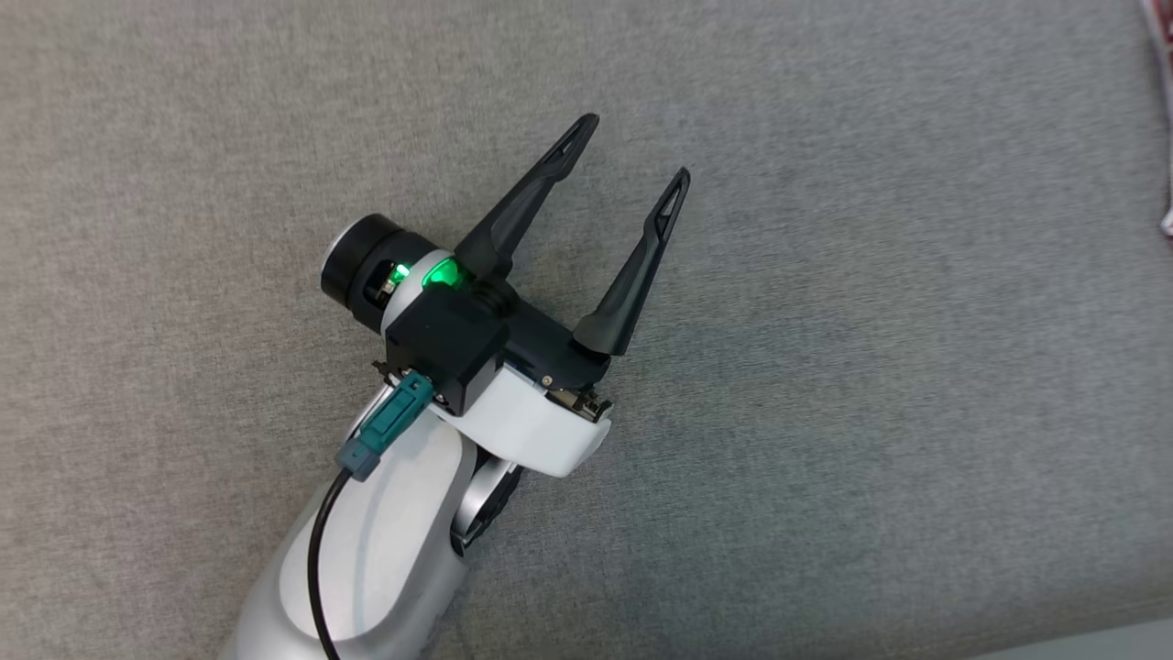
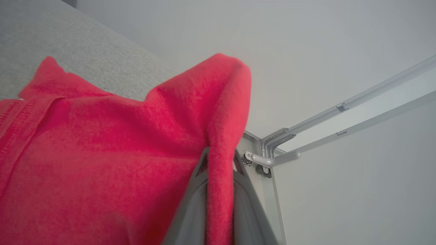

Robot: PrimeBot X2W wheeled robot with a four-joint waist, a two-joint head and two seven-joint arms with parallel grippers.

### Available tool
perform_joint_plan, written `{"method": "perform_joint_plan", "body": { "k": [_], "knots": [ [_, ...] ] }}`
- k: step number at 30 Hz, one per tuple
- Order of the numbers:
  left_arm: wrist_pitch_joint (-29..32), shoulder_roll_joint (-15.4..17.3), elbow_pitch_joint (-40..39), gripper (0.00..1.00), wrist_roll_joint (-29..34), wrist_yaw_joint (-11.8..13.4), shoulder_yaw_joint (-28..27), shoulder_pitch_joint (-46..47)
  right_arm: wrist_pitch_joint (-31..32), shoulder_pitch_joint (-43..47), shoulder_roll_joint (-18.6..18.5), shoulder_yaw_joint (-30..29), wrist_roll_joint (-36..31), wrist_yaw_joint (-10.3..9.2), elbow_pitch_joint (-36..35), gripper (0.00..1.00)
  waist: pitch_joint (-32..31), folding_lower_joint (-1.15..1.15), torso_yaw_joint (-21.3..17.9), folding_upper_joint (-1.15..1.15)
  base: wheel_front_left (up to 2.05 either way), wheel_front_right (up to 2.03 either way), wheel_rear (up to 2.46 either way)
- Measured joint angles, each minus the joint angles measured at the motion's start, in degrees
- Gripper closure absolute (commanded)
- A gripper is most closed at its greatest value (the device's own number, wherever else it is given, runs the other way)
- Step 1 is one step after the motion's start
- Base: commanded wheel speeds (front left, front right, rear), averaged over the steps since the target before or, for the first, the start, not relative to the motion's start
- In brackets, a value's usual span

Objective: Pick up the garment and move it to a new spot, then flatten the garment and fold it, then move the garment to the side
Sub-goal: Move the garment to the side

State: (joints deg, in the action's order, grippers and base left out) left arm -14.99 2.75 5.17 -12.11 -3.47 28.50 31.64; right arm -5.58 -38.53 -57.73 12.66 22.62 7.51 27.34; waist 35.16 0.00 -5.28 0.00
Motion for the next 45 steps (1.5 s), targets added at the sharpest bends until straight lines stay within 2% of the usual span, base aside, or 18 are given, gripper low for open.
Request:
{"method": "perform_joint_plan", "body": {
  "k": [9, 11, 17, 18, 19, 25, 31, 39, 45],
  "knots": [
    [-0.2, -0.2, -0.2, 0.00, -0.2, 0.5, 1.3, 2.4, -0.2, -3.5, -2.5, -2.8, 0.5, 0.01, 10.0, 1.00, 5.9, 0.00, 2.3, 0.00, 0.00, 0.00, 0.00],
    [-0.2, -0.4, -0.6, 0.00, -0.2, 0.6, 1.5, 2.8, 0.0, -3.7, -3.1, -2.6, -1.4, 0.01, 13.1, 1.00, 6.8, 0.00, 3.1, 0.00, 0.00, 0.00, 0.00],
    [-0.4, -0.9, -2.0, 0.00, -0.7, 1.5, 2.3, 3.8, -0.6, -5.6, -2.4, -3.2, -2.2, 0.01, 20.6, 1.00, 9.1, 0.00, 5.4, 0.00, 0.00, 0.00, 0.00],
    [-0.4, -1.0, -2.2, 0.00, -0.9, 1.5, 2.4, 3.9, -1.0, -5.9, -2.0, -3.2, -2.2, 0.01, 21.4, 0.80, 9.4, 0.00, 5.8, 0.00, 0.00, 0.00, 0.00],
    [-0.4, -1.1, -2.4, 0.00, -1.1, 1.7, 2.5, 4.0, -1.2, -6.2, -1.5, -3.1, -2.1, 0.01, 22.2, 0.00, 9.7, 0.00, 6.1, 0.00, 0.00, 0.00, 0.00],
    [-0.4, -1.2, -2.4, 0.00, -1.8, 2.2, 2.6, 4.2, -2.1, -8.8, -0.6, -2.0, -3.4, 0.00, 25.2, 0.00, 9.6, 0.00, 7.1, 0.00, 0.00, 0.00, 0.00],
    [-0.2, -0.1, -1.2, 0.00, -2.9, 2.8, 2.0, 2.4, -3.1, -12.2, 1.2, -0.1, -4.5, 0.00, 25.0, 0.00, 6.0, 0.00, 6.8, 0.00, 0.00, 0.00, 0.00],
    [-0.1, 0.0, -0.5, 0.00, -3.6, 3.1, -0.5, -2.4, -4.6, -14.2, 4.8, 2.8, -1.7, 0.00, 21.3, 0.00, -2.0, 0.00, 6.2, 0.00, 0.00, 0.00, 0.00],
    [-0.1, 0.0, -0.5, 0.00, -3.4, 3.1, -5.5, -7.2, -6.4, -13.5, 9.6, 5.1, 1.7, 0.00, 16.2, 0.00, -9.6, 0.00, 6.1, 0.00, 0.00, 0.00, 0.00]
  ]
}}
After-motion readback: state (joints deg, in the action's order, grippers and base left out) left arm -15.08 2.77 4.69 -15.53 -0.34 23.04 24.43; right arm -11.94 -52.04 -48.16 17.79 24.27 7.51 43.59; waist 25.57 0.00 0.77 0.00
